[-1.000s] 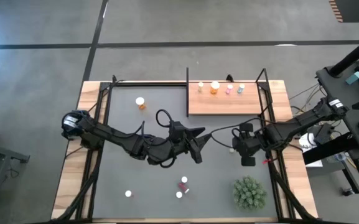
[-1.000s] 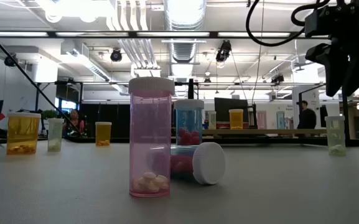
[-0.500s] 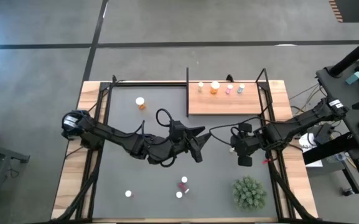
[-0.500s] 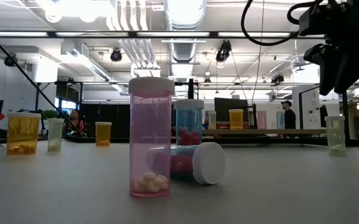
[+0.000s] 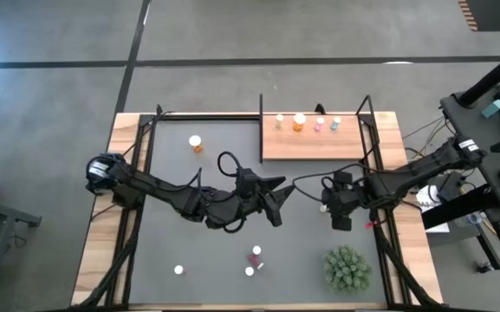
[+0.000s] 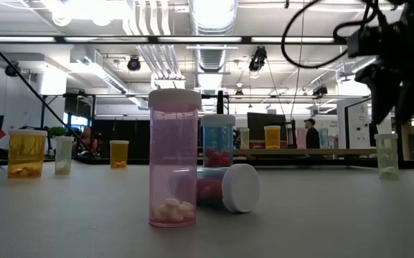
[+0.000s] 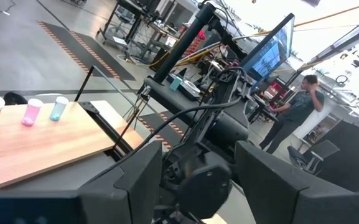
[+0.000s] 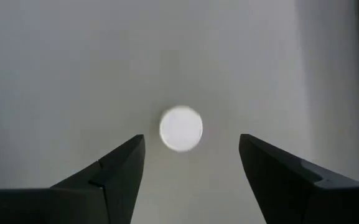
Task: Pick and place medicine bottles onto shelf by color
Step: Put the bottom yellow medicine bottle on the shelf aligned with the other yellow medicine bottle
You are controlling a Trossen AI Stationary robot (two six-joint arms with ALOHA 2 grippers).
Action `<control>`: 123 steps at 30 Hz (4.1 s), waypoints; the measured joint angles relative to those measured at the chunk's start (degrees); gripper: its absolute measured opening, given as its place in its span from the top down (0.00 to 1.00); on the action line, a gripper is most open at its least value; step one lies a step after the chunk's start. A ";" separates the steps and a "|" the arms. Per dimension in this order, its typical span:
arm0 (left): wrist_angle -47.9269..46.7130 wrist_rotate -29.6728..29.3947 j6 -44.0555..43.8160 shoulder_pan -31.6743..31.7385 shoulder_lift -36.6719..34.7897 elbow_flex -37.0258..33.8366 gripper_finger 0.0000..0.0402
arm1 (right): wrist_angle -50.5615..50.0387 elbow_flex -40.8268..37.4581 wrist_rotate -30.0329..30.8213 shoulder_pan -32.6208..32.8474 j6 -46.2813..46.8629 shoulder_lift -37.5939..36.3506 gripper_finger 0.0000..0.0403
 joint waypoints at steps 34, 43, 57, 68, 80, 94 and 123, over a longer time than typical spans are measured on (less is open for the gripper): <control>0.04 0.00 3.02 0.27 0.00 0.00 0.53 | 10.37 -5.23 -8.12 -5.93 -2.38 6.61 0.56; 0.02 0.00 3.08 0.32 0.00 0.00 0.53 | 11.45 -5.23 -8.12 -5.93 -2.51 7.45 0.72; 0.04 0.00 4.52 0.79 -0.54 0.00 0.53 | 11.50 -3.62 -10.91 -5.97 -2.54 7.41 0.74; 0.07 0.01 8.15 2.30 -1.79 0.00 0.53 | 11.64 3.13 -9.10 -13.67 -6.55 8.01 0.75; -2.46 0.00 17.17 4.63 -7.24 0.00 0.53 | 8.08 17.68 -8.77 -31.39 -8.36 21.86 0.75; -16.01 0.00 22.37 6.02 -20.71 -4.96 0.53 | 5.67 35.37 -8.75 -42.96 -2.64 37.36 0.75; -13.37 -5.50 17.51 7.08 -40.74 -24.92 0.53 | 5.18 43.45 -8.39 -49.94 -18.45 43.57 0.75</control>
